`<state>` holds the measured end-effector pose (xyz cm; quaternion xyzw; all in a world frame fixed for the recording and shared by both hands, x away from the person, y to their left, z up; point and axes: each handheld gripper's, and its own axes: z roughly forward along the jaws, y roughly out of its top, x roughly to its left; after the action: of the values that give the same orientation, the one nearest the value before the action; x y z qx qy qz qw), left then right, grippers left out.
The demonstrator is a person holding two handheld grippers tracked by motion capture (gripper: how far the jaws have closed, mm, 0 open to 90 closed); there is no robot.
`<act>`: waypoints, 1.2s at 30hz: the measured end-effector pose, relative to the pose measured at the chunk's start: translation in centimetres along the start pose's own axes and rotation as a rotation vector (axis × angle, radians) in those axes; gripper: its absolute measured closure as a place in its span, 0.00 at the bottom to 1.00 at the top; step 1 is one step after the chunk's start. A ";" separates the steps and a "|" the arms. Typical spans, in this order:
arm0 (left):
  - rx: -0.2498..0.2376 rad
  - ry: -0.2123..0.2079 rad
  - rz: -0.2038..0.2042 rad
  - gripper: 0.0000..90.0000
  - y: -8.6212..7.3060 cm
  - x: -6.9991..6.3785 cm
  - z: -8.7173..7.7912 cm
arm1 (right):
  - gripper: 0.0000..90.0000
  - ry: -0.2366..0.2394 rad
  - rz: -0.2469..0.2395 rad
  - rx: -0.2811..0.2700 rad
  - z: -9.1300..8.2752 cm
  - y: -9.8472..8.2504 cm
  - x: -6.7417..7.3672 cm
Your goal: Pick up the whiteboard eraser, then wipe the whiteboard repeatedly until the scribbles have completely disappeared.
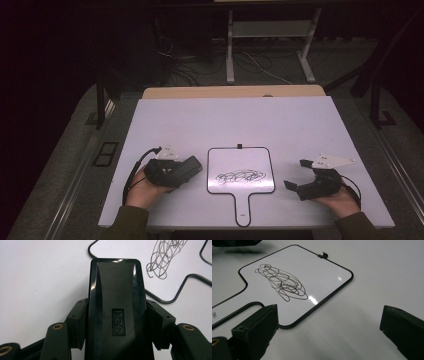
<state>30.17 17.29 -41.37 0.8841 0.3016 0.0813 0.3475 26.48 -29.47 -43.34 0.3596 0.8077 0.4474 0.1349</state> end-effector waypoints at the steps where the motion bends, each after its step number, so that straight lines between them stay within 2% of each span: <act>1: 0.000 -0.002 0.005 0.44 0.2 0.0 0.0 | 0.01 0.001 0.000 -0.001 0.0 0.0 0.0; 8: -0.017 -0.046 0.008 0.44 1.4 -0.2 0.2 | 0.01 0.001 0.005 -0.002 0.1 0.0 -0.1; 15: -0.020 -0.063 0.044 0.44 3.1 -0.6 0.8 | 0.01 -0.002 0.009 -0.002 0.0 0.0 -0.1; 16: -0.015 -0.065 0.059 0.44 3.3 -0.7 0.9 | 0.01 -0.002 0.007 -0.001 0.0 0.0 -0.1; 36: 0.001 -0.116 0.125 0.44 7.2 -2.1 5.2 | 0.01 0.002 0.018 -0.004 0.1 0.0 -0.3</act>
<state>33.69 8.97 -40.30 0.9047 0.2251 0.0512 0.3580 26.73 -29.58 -43.40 0.3660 0.8037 0.4505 0.1308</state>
